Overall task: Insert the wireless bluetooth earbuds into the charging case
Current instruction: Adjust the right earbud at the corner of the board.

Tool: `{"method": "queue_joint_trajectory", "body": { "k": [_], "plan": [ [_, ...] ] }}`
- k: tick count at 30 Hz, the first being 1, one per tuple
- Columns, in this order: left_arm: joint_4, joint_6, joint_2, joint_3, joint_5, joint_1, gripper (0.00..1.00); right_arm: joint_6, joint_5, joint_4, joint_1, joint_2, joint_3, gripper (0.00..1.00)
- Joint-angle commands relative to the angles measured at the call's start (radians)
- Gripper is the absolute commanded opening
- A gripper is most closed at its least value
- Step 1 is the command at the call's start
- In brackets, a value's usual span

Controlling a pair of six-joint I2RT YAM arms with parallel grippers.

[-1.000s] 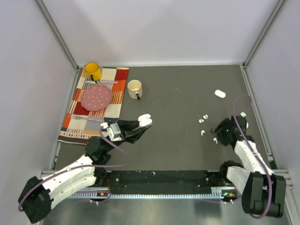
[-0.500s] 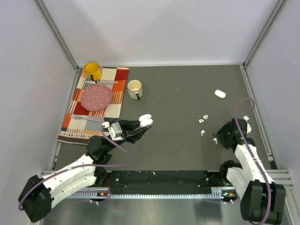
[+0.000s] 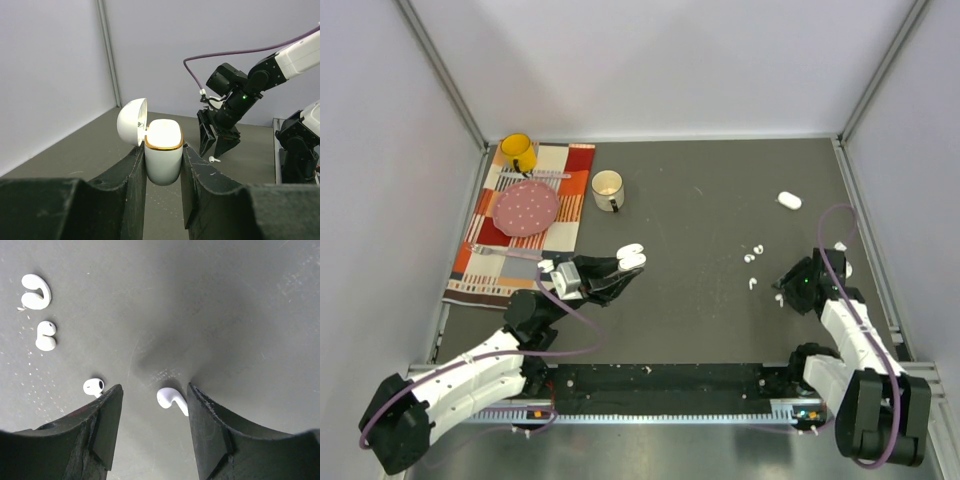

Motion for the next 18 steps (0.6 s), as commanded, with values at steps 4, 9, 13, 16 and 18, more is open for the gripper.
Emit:
{"method": "queue_joint_trajectory", "body": {
  "k": [4, 9, 13, 16, 18],
  "plan": [
    [0.03, 0.002, -0.017, 0.02, -0.002, -0.002, 0.0, 0.064, -0.049, -0.07, -0.004, -0.084, -0.069, 0.52],
    [0.043, -0.005, -0.006, 0.02, 0.001, -0.002, 0.0, 0.071, -0.04, -0.096, -0.004, -0.121, -0.072, 0.51],
    [0.044, -0.011, -0.004, 0.02, 0.003, -0.002, 0.0, 0.056, -0.048, -0.096, -0.004, -0.118, -0.069, 0.5],
    [0.043, -0.012, -0.008, 0.02, 0.006, -0.002, 0.0, 0.042, -0.022, -0.096, -0.004, -0.104, -0.053, 0.47],
    [0.04, -0.012, -0.011, 0.02, 0.004, -0.002, 0.0, 0.019, -0.011, -0.095, -0.004, -0.092, -0.03, 0.46]
  ]
}}
